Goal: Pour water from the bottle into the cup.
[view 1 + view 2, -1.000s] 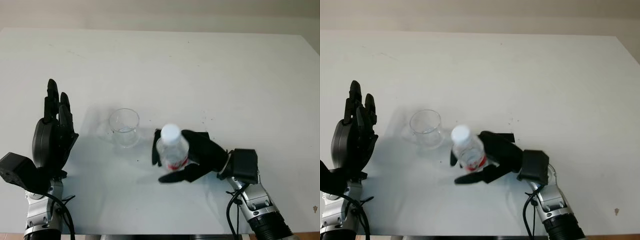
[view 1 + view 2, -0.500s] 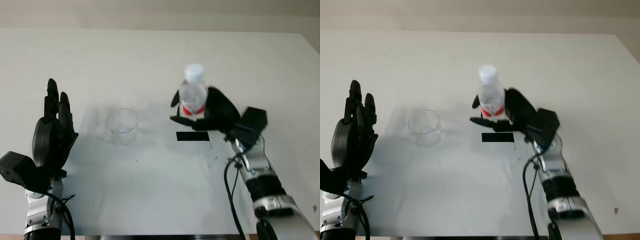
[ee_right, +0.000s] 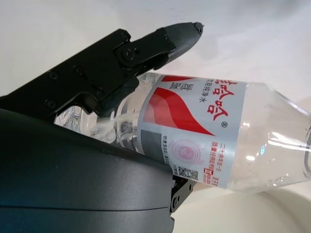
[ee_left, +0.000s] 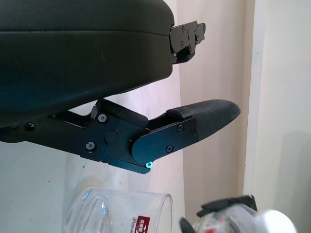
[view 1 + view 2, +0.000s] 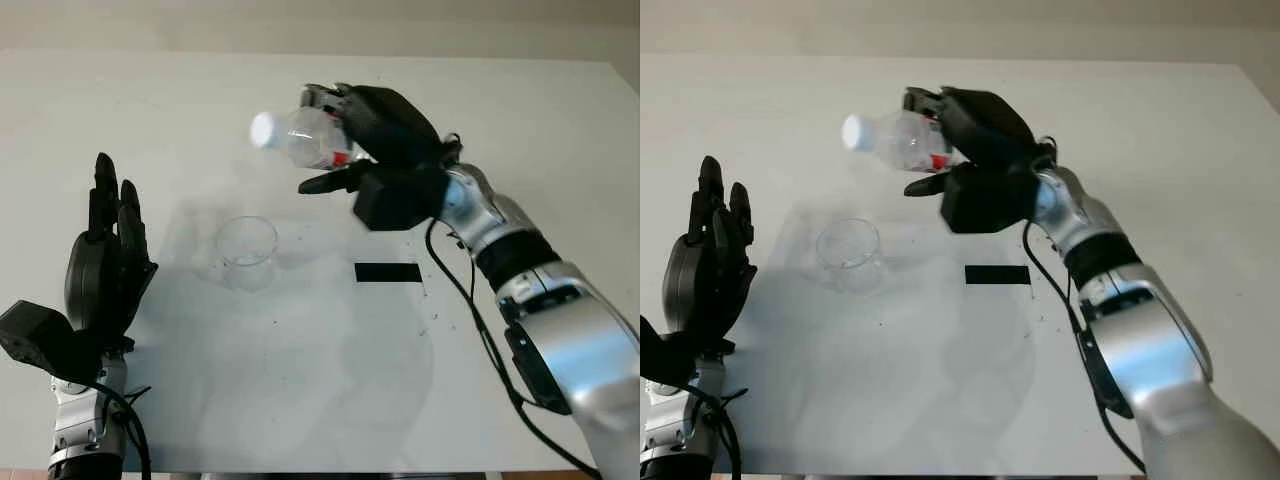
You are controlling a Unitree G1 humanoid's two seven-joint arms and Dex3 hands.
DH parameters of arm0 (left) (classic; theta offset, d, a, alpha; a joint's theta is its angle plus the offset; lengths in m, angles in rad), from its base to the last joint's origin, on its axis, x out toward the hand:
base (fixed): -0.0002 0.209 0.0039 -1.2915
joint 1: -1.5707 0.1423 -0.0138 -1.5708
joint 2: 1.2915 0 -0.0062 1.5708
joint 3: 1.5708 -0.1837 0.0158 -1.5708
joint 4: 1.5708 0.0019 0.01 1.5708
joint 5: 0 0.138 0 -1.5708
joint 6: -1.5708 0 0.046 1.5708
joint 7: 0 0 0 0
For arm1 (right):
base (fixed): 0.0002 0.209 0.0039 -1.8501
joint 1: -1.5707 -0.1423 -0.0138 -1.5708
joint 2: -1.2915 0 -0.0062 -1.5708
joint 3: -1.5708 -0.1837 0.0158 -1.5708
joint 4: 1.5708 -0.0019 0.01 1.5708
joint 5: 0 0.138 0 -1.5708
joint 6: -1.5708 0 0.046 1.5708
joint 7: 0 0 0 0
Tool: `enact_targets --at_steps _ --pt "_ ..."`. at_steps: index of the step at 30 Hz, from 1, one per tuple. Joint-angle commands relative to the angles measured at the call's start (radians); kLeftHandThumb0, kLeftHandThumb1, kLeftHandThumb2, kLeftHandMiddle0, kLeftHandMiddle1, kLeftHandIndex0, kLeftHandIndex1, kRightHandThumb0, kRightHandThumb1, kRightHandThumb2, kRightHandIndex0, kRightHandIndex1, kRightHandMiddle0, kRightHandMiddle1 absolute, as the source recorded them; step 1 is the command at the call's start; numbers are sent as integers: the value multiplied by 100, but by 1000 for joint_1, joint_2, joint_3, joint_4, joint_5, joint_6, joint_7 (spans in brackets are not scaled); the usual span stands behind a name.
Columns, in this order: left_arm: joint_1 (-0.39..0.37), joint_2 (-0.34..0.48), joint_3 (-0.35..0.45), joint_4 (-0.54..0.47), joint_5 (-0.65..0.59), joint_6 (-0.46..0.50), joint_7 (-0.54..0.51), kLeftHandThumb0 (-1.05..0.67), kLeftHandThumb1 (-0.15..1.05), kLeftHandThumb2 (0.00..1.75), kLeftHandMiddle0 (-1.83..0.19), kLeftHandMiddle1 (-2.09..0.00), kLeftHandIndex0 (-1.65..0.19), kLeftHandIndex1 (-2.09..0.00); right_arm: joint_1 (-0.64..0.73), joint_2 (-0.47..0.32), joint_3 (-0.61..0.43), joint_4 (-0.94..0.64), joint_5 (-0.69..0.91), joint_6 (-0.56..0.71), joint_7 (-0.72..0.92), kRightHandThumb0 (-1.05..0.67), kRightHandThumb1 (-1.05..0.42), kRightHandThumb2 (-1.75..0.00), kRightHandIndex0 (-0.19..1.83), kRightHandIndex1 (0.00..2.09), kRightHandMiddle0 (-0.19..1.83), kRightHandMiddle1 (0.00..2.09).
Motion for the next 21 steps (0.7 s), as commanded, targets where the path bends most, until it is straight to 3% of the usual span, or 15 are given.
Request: enact_targets --at_steps 1,12,21 --pt "16 -16 -3 10 6 -12 4 -70 105 76 19 0 19 0 -55 -3 42 22 -46 -6 -65 -37 -105 -21 107 209 81 209" --pt "16 -17 -10 15 6 -11 -4 -69 105 77 19 0 19 0 -143 -13 216 99 -223 22 -335 -43 -105 -22 119 209 92 209" --pt "13 -17 -8 23 11 -15 4 -69 105 76 19 0 19 0 -160 -30 271 142 -270 13 -554 -44 -105 -22 121 209 96 209"
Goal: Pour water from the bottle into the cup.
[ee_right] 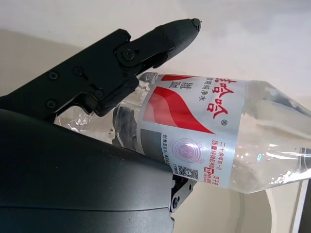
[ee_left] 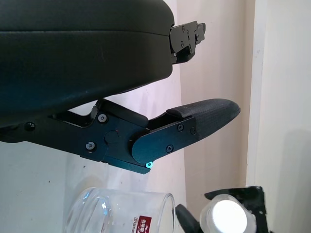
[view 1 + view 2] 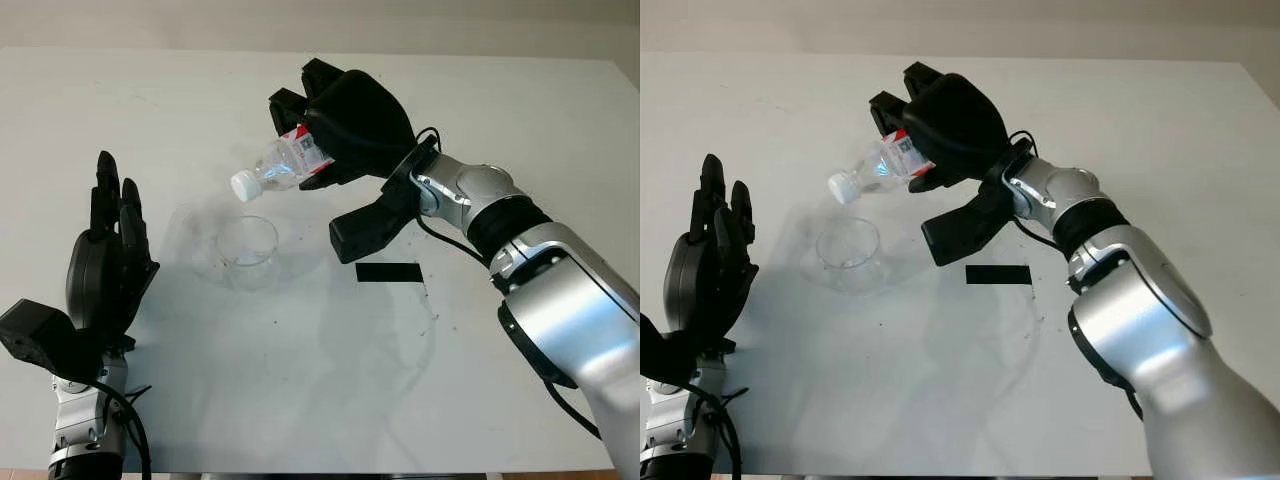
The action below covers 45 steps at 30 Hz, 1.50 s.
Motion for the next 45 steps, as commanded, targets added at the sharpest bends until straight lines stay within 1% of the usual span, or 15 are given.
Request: enact_targets --at_steps 1,8,12,16,21,28,29,33,34,36,37,41,43,45 --pt "15 -19 -3 20 5 -12 4 -70 105 76 19 0 19 0 -33 -19 4 6 2 -17 -37 -44 -105 -24 122 209 97 209" --pt "13 -18 -4 20 7 -14 9 -69 105 75 19 0 19 0 -48 -44 71 8 -68 -14 -204 -46 -105 -24 123 209 100 209" --pt "11 -16 -7 22 8 -14 7 -69 105 75 19 0 19 0 -58 -49 97 12 -94 -8 -248 -46 -105 -26 122 209 101 209" --pt "11 -19 -8 19 9 -10 13 -70 105 75 19 0 19 0 -66 -51 136 4 -131 -11 -299 -47 -105 -22 119 209 99 209" --pt "11 -20 -8 20 9 -16 15 -70 105 76 19 0 19 0 -73 -50 173 1 -164 -11 -350 -47 -105 -25 117 209 91 209" --pt "12 -24 -7 18 4 -17 18 -70 105 75 19 0 19 0 -89 -50 223 -6 -215 22 -401 -48 -105 -26 121 209 89 209" --pt "13 -24 -8 17 5 -16 19 -70 105 75 19 0 19 0 -93 -51 237 -9 -234 46 -413 -48 -105 -27 121 209 88 209" --pt "16 -27 -10 13 9 -13 26 -70 105 75 19 0 19 0 -97 -48 261 -10 -261 75 -460 -49 -105 -20 122 209 78 209" --pt "16 -27 -10 13 8 -14 25 -69 105 75 19 0 19 0 -97 -47 263 -10 -262 76 -465 -49 -105 -17 122 209 69 209" --pt "15 -26 -10 17 6 -17 22 -69 105 75 19 0 19 0 -97 -45 265 -11 -263 79 -469 -49 -105 -14 122 209 62 209" --pt "15 -26 -10 18 5 -18 21 -69 105 76 19 0 19 0 -96 -44 265 -11 -262 80 -469 -49 -105 -13 123 209 62 209" --pt "19 -25 -12 8 10 -8 27 -69 105 76 19 0 19 0 -92 -39 259 -11 -257 92 -480 -49 -105 -14 126 209 75 209" --pt "20 -24 -13 6 13 -5 28 -70 105 76 19 0 19 0 -85 -36 236 -10 -225 60 -460 -49 -105 -18 125 209 80 209" --pt "19 -23 -12 10 11 -7 23 -70 105 76 19 0 19 0 -69 -29 187 -7 -154 0 -417 -48 -105 -18 124 209 88 209"
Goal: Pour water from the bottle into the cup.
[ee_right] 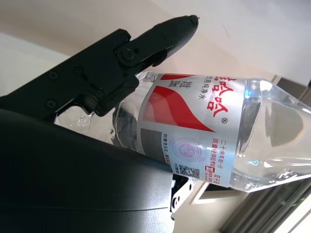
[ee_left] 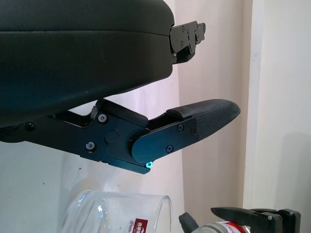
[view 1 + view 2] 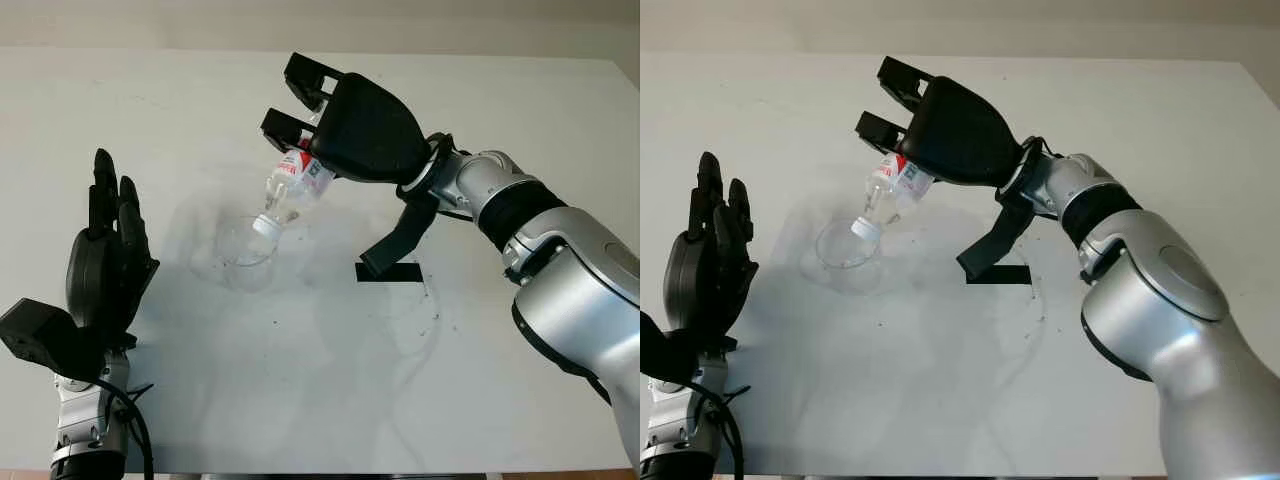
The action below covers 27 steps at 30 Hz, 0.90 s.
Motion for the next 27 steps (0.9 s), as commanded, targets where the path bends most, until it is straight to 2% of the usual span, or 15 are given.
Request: enact_targets --at_steps 1,5,6,10,14,21,23,27 --pt "24 -17 -7 11 0 0 -3 -70 105 75 19 0 19 0 -3 12 -68 -14 82 -58 34 -46 -105 -17 124 209 94 209" --pt "26 -20 -6 10 -6 -5 -10 -69 105 76 19 0 19 0 40 31 -197 -4 263 -161 171 -40 -105 -14 127 209 105 209" --pt "28 -21 -5 8 -6 -3 -10 -69 105 76 19 0 19 0 51 35 -231 -3 312 -183 226 -40 -105 -18 128 209 106 209" --pt "34 -21 -5 2 -9 3 -14 -70 105 76 19 0 19 0 103 65 -399 -6 552 -255 507 -39 -105 -29 126 209 103 209" --pt "39 -19 -4 -2 -7 7 -18 -70 105 77 19 0 19 0 165 109 -567 -30 792 -257 796 -37 -105 -35 127 209 100 209" --pt "38 -21 2 13 -10 -8 -27 -68 105 78 19 0 19 0 296 178 -815 -152 1146 -106 1184 -35 -105 -40 126 209 97 209" --pt "40 -22 3 13 -14 -7 -31 -68 105 78 19 0 19 0 354 196 -875 -237 1240 -29 1265 -35 -105 -41 131 209 101 209" --pt "42 -21 7 21 -27 -8 -44 -67 105 78 19 0 19 0 488 191 -920 -472 1315 151 1340 -35 -105 -44 133 209 105 209"
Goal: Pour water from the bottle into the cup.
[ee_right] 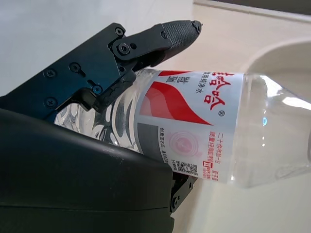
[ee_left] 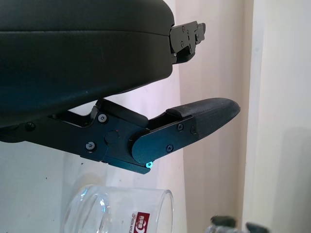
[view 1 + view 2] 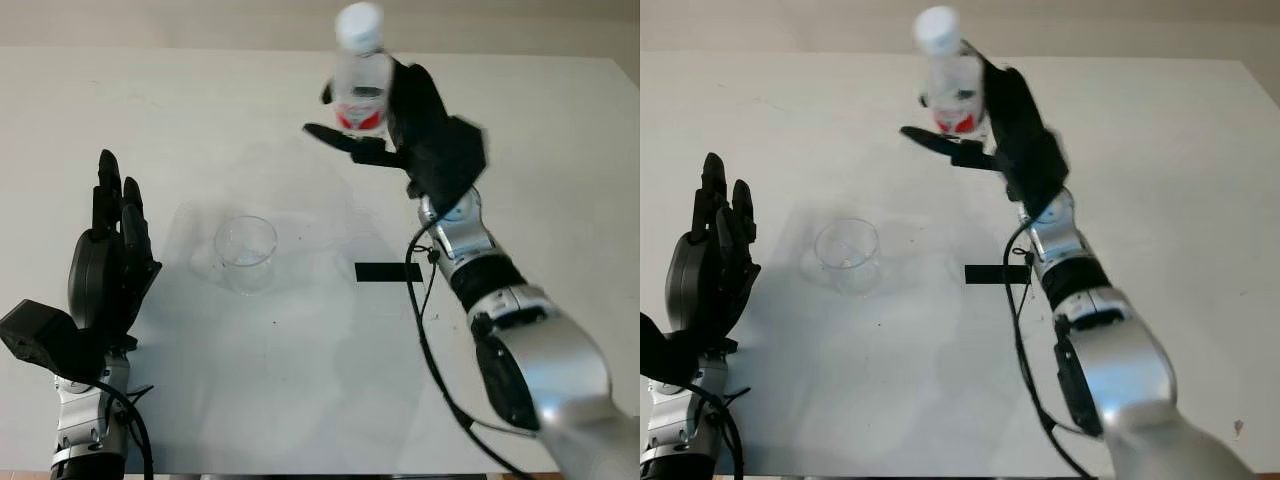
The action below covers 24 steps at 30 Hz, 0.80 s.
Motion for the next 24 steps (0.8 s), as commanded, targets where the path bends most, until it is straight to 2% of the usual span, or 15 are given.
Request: enact_targets --at_steps 1,7,10,17,24 --pt "33 -19 3 31 -8 -12 -8 -67 105 79 19 0 19 0 68 -7 -24 -153 36 94 34 -35 -105 -44 130 209 102 209" --pt "20 -12 2 44 -8 -13 -17 -68 105 79 19 0 19 0 237 -36 -48 -520 108 389 123 -36 -105 -45 113 209 84 209" --pt "12 -8 3 57 -14 -16 -32 -69 105 79 19 0 19 0 294 -46 -50 -628 99 464 129 -35 -105 -45 110 209 82 209" --pt "3 -6 9 66 -11 -32 -33 -69 105 79 19 0 19 0 368 -66 -62 -709 93 492 172 -32 -105 -44 115 209 88 209" --pt "-2 1 13 76 -20 -33 -46 -68 105 80 19 0 19 0 409 -37 -48 -699 82 525 179 -34 -105 -43 110 209 79 209"
